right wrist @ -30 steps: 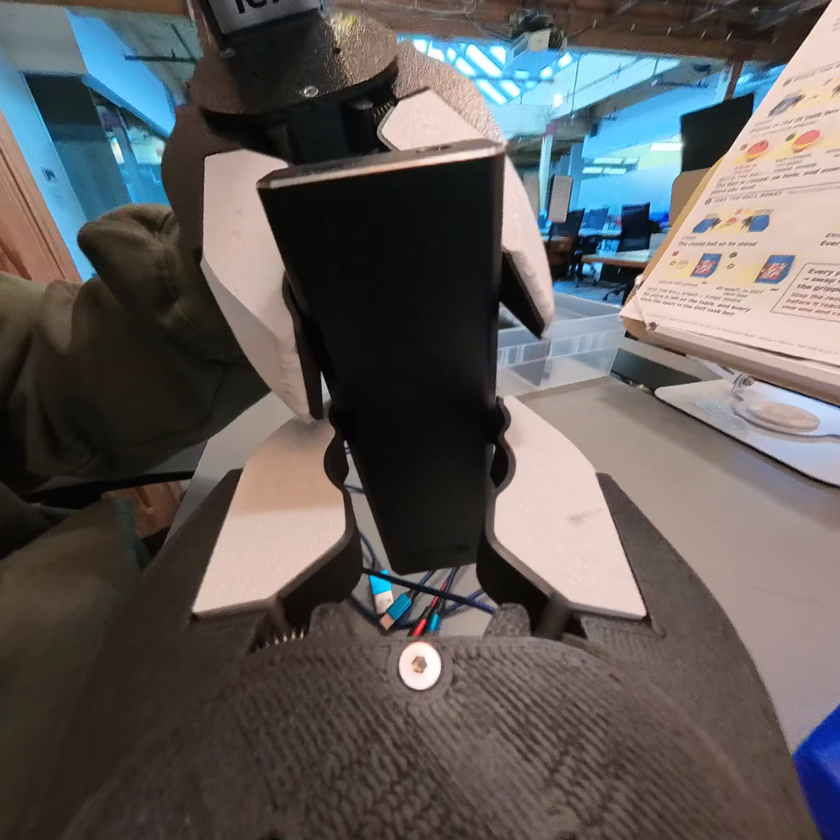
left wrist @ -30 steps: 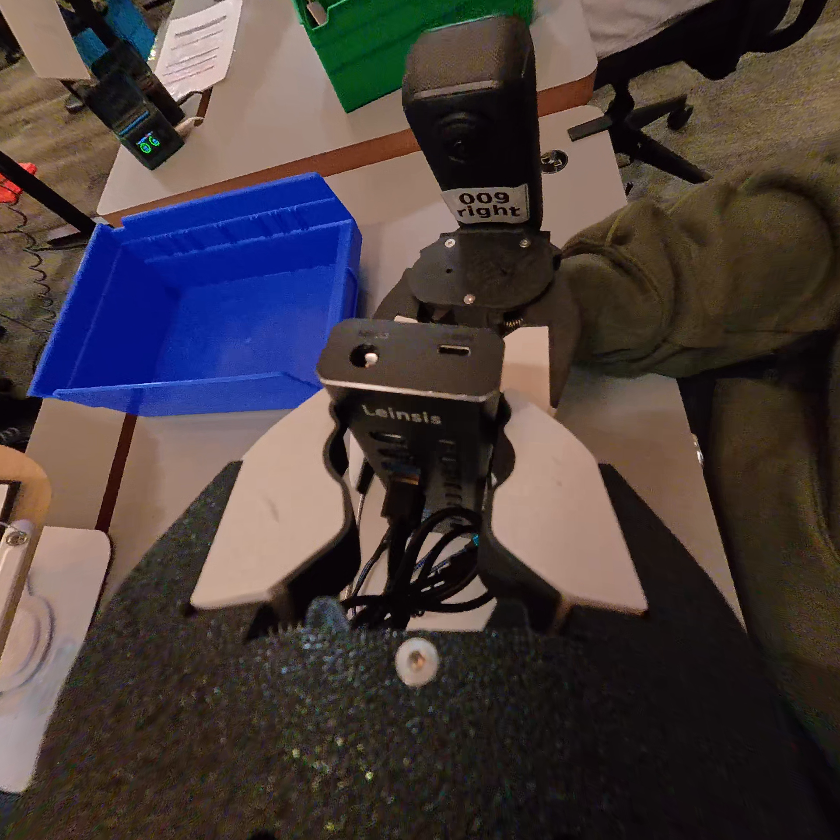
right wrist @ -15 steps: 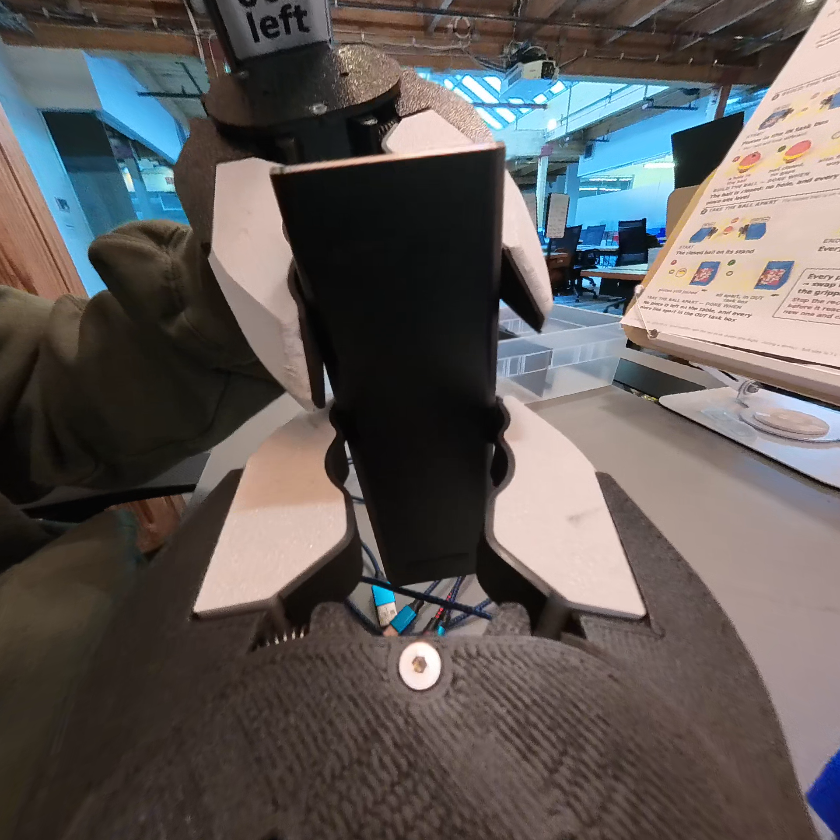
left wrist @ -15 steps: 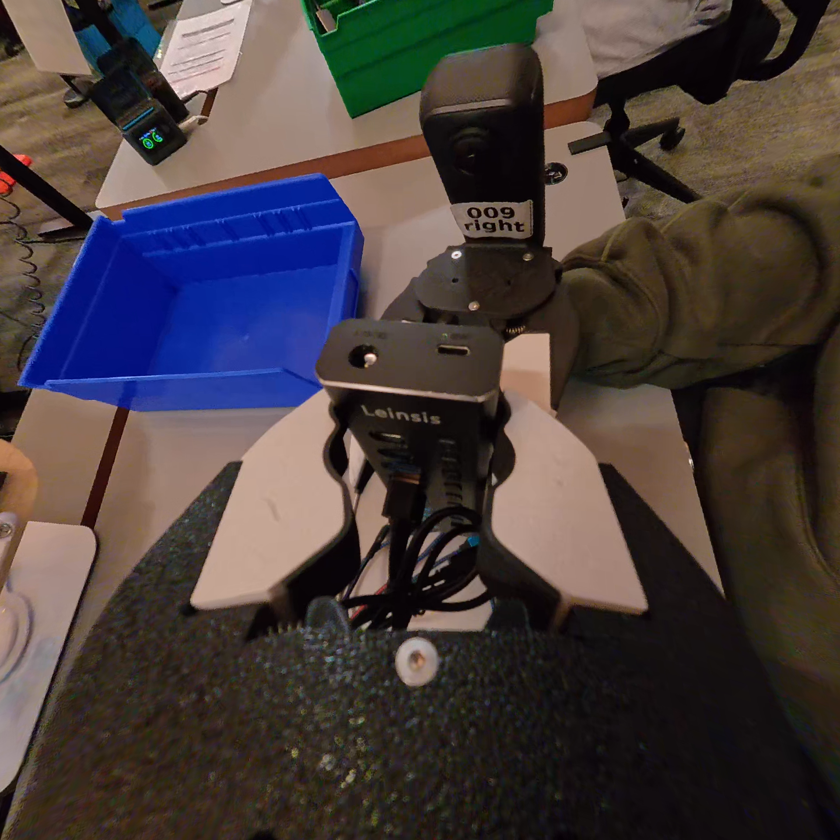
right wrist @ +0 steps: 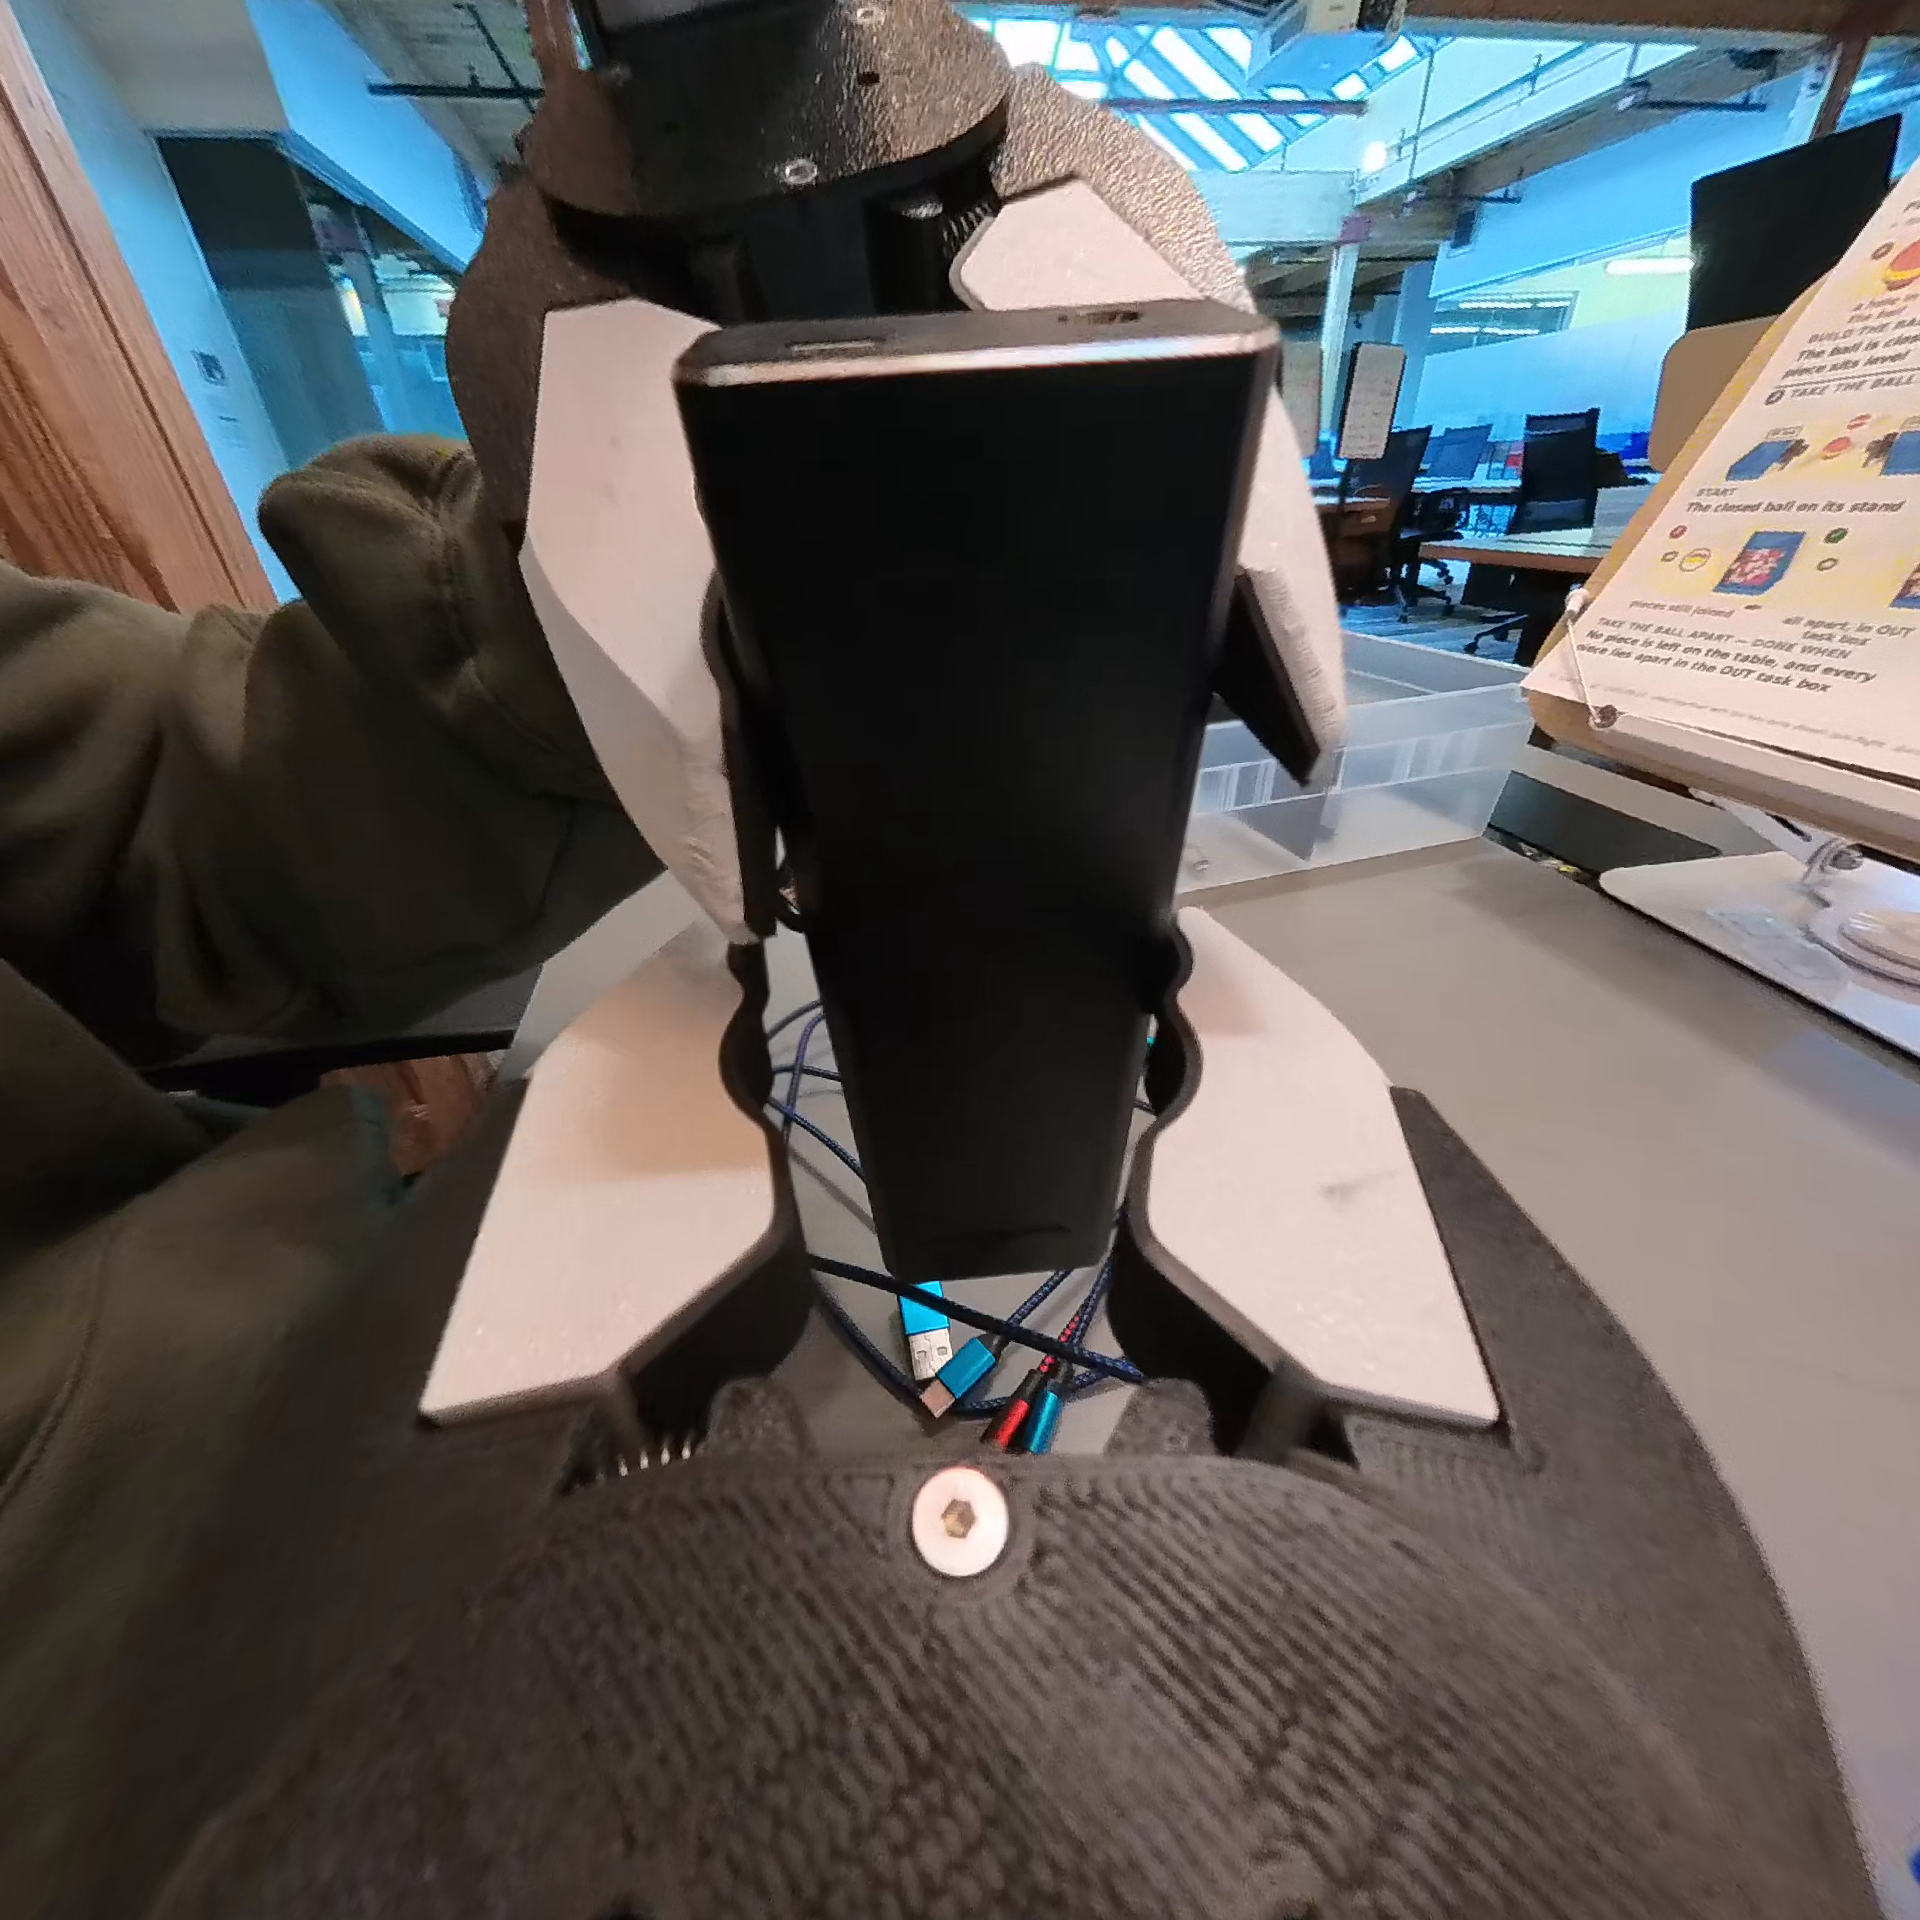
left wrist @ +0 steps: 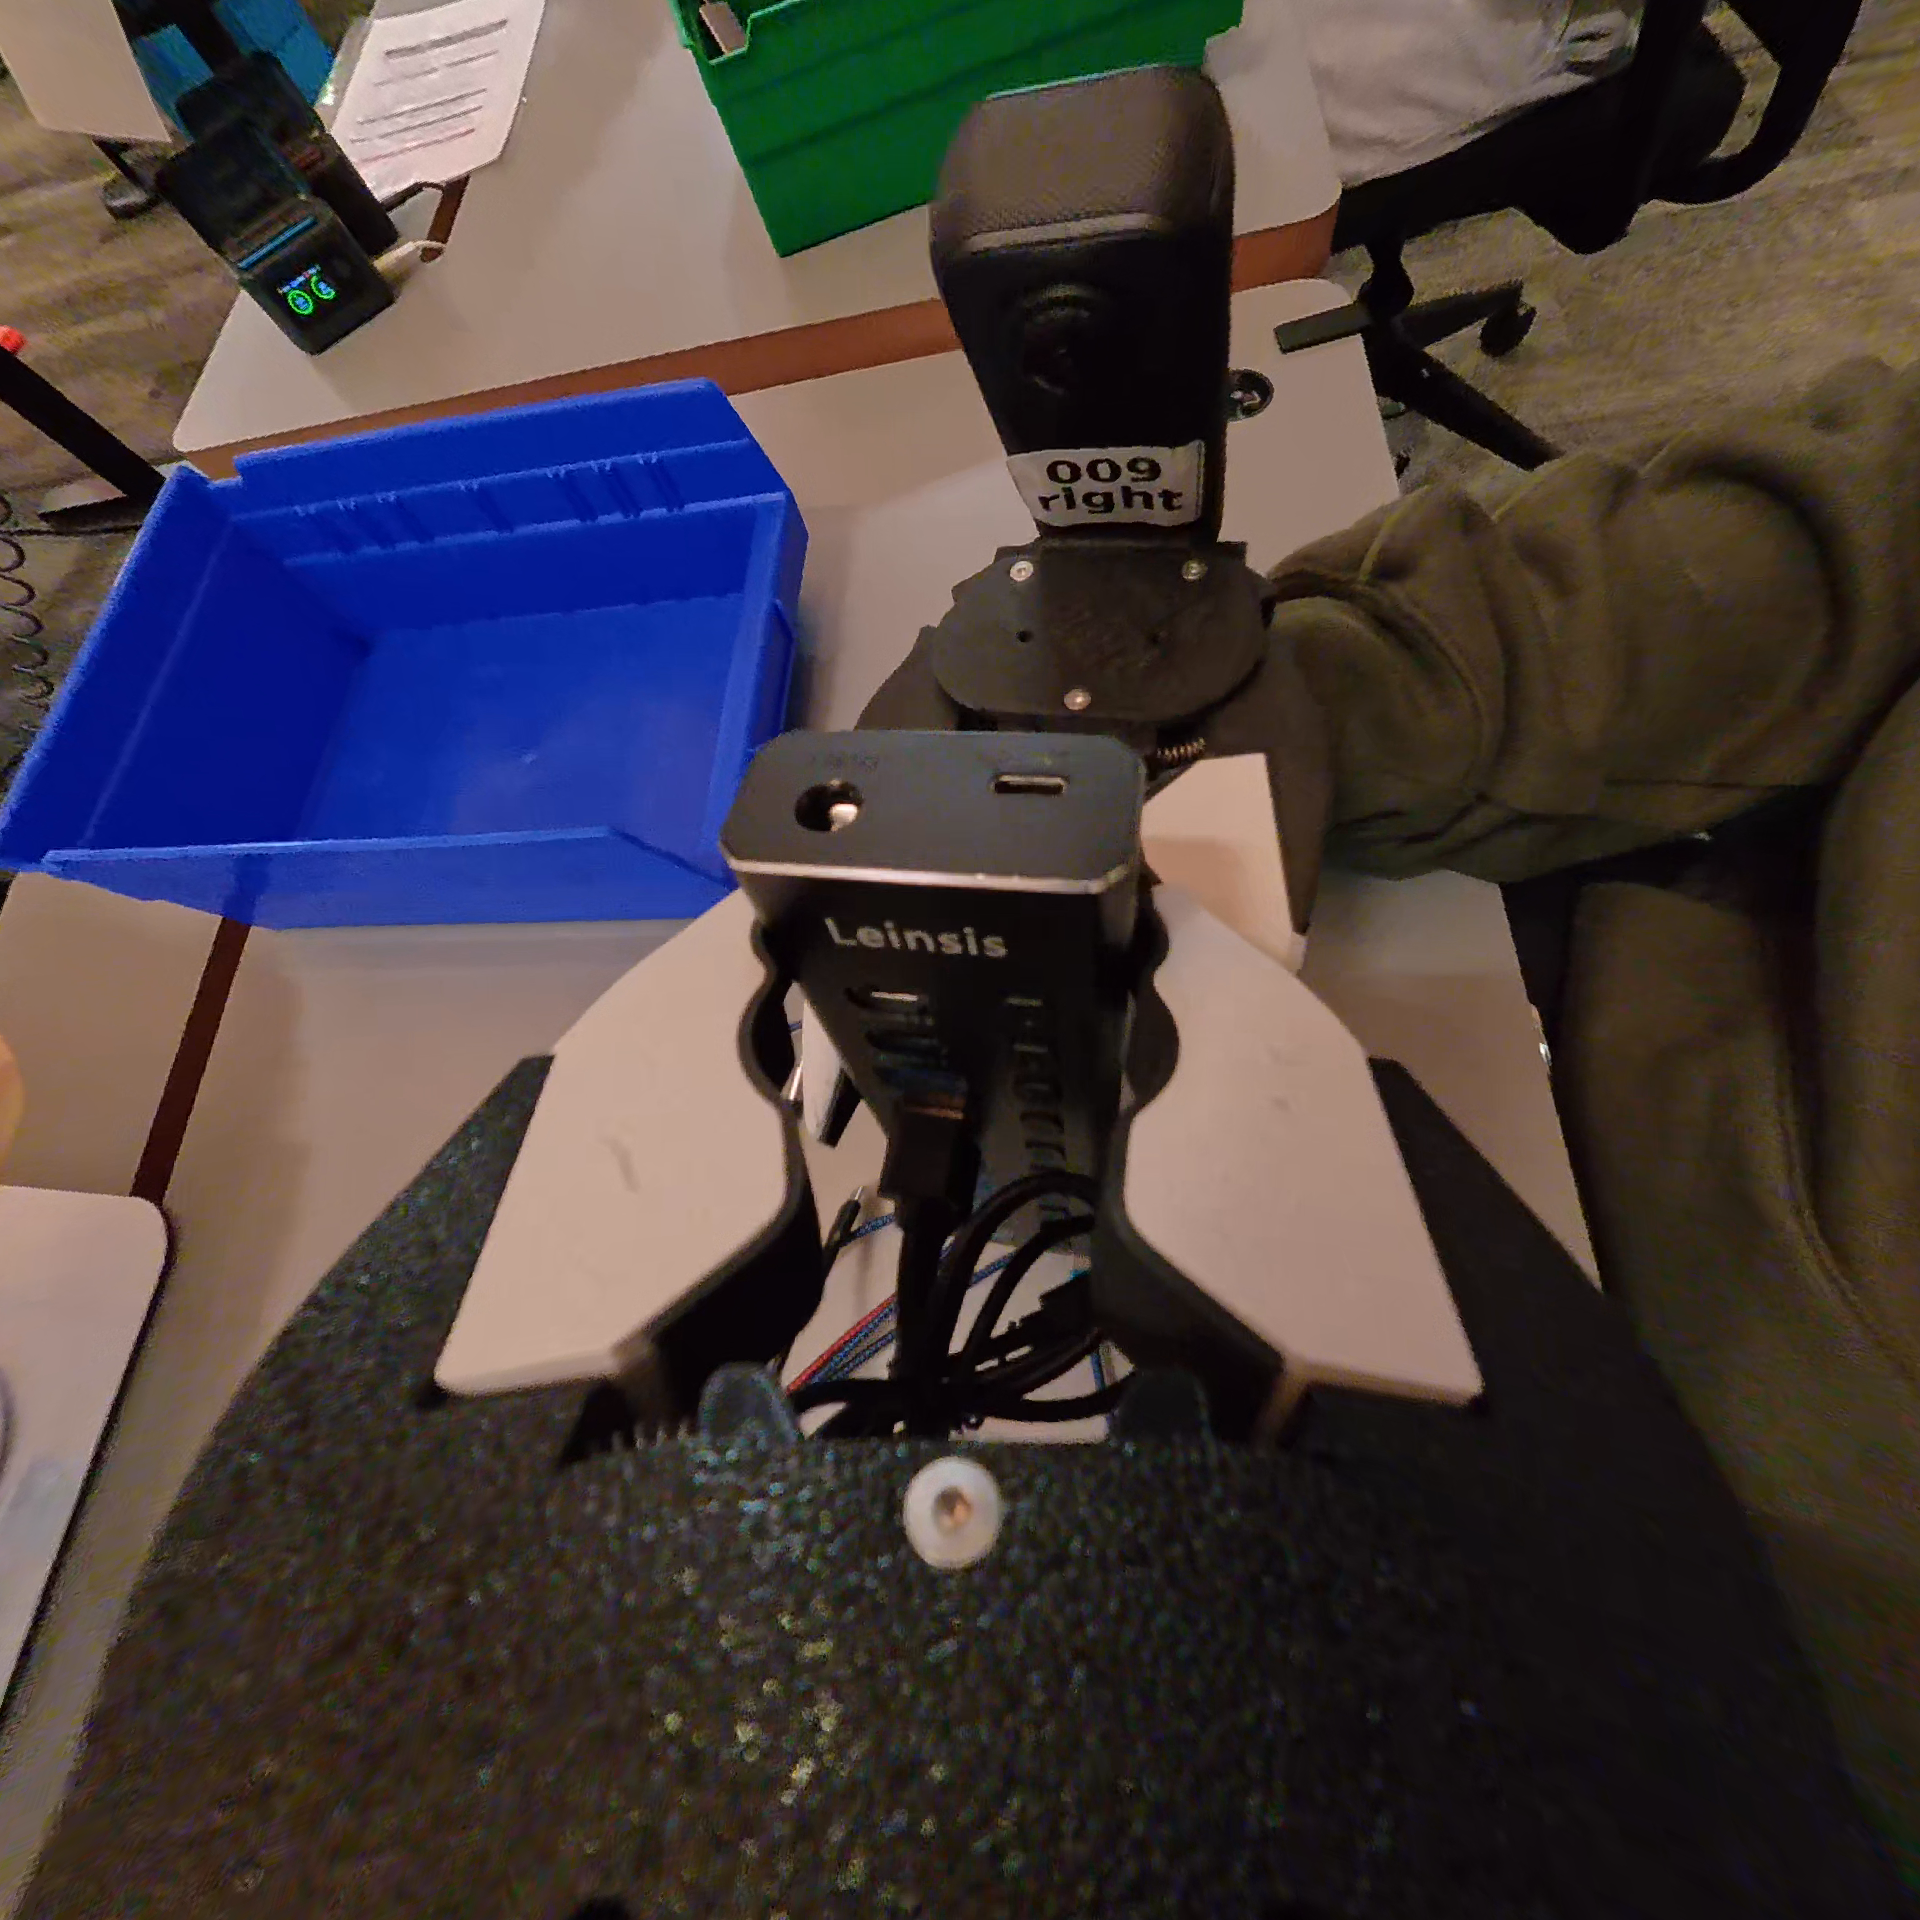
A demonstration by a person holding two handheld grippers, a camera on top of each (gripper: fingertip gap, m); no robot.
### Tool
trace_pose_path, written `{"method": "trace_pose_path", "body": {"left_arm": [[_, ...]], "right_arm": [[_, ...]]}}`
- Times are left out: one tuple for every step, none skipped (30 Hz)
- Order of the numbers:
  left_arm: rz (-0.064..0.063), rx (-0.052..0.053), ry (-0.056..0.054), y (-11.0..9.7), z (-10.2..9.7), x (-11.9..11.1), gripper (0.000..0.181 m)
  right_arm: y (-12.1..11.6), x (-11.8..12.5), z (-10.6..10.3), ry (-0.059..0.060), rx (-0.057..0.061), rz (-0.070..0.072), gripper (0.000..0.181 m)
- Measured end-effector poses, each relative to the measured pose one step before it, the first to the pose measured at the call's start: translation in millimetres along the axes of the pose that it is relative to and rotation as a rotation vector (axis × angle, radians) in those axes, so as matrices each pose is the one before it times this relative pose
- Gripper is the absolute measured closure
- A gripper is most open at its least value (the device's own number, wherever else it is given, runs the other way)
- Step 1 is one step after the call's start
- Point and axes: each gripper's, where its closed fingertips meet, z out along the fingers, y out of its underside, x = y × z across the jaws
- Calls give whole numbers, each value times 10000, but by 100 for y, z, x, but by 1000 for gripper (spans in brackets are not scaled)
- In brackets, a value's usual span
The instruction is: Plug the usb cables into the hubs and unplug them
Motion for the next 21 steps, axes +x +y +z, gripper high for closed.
{"method": "trace_pose_path", "body": {"left_arm": [[22, 29, -29, 51, -32, -49, 120], [24, -28, 23, 121, -19, 28, 120], [63, -73, 50, 168, -32, 75, 120], [94, -42, 69, 119, -54, 101, 120], [41, 26, 112, 13, -72, 157, 120], [19, 23, 3, 38, -74, -57, 120], [-28, 22, 49, 41, -62, -16, 120], [-82, 19, 67, 44, 5, -19, 120], [24, -20, 30, 114, 38, -38, 120], [-46, -75, 45, 181, 61, -51, 120], [-36, -15, 59, 128, 82, -23, 120], [-66, 55, 79, 50, 36, 0, 120], [-122, 88, 88, -26, 24, 15, 120], [-106, 90, 43, -43, -15, -38, 120], [-51, 22, 36, 16, -18, -41, 120], [-15, 46, 61, -5, 26, 2, 120], [-9, 51, 76, -14, -1, 12, 120], [-27, 8, 33, 12, -25, -31, 120], [11, -5, -15, -5, -32, -62, 120], [56, -14, -28, 2, -63, -43, 120], [-25, -63, -32, 56, -73, -55, 120]], "right_arm": [[-12, 3, 11, -15, 15, 45, 108], [111, 4, 0, -14, -54, -21, 109], [127, 12, 1, 3, -42, -48, 110], [51, 148, -33, 87, 21, -39, 114], [-18, 224, -44, 172, 44, -171, 122], [-3, 137, 23, 140, -11, -100, 122], [28, -47, 21, -35, -28, 7, 122], [57, 48, 39, 41, -19, 4, 122], [125, 77, 34, 45, -19, 31, 122], [176, 58, 48, 18, -43, 53, 122], [123, 54, 48, 32, -32, 35, 122], [73, -45, 6, -65, -20, 76, 122], [6, -73, -27, -93, 23, 63, 122], [-40, 23, -57, -24, 80, 36, 122], [29, 9, -25, -31, 5, 40, 122], [21, 15, 17, 22, -22, -26, 122], [18, -17, 43, 14, -26, -27, 122], [-1, 57, 27, 41, 2, -21, 122], [-32, 116, -27, 101, 33, -121, 122], [-25, 91, -44, 91, 4, -118, 121], [-1, 95, -70, 61, -24, -62, 121]]}}
